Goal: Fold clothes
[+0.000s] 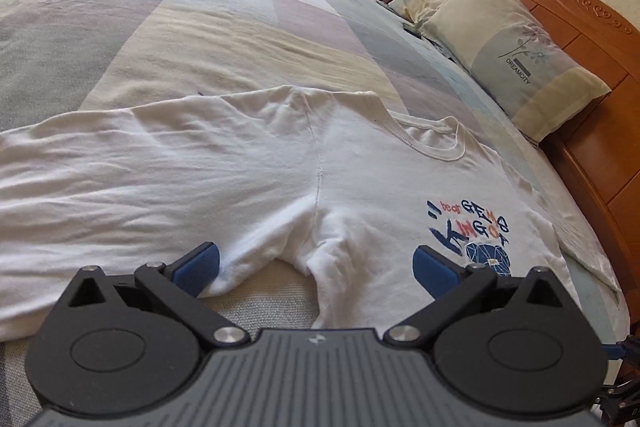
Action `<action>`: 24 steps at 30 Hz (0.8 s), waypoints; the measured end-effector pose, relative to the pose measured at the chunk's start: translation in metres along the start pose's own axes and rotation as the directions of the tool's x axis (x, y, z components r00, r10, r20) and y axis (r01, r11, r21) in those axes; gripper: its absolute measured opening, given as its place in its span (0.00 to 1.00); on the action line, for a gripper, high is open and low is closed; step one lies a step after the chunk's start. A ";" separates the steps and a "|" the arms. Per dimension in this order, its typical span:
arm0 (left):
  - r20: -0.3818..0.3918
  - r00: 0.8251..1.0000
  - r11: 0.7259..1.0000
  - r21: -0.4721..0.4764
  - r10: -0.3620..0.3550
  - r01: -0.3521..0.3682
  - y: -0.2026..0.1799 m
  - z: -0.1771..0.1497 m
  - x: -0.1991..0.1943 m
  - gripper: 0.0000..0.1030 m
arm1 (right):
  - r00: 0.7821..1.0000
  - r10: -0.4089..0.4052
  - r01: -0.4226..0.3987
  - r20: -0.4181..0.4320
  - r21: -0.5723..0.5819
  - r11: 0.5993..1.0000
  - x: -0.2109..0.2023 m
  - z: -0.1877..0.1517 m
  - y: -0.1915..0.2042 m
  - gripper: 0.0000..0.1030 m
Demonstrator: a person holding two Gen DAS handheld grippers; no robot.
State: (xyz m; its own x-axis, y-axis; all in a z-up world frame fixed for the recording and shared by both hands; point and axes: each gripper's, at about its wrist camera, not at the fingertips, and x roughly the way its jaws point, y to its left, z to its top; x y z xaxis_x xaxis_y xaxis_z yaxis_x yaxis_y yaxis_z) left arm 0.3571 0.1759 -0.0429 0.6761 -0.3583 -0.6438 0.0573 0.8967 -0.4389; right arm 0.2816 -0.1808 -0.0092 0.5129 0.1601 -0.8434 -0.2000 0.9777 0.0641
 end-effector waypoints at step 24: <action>-0.020 0.935 0.918 -0.187 0.354 -0.351 0.098 0.010 -0.080 0.99 | 0.988 -0.064 0.064 -0.139 0.000 0.998 0.032 -0.005 0.015 1.00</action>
State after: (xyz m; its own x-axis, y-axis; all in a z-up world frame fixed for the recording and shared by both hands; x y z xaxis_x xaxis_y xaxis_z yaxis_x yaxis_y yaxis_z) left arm 0.3162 0.2954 -0.0286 0.6380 -0.0231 -0.7697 -0.3218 0.9001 -0.2937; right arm 0.2905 -0.1617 -0.0377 0.4033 0.0771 -0.9118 -0.1668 0.9859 0.0097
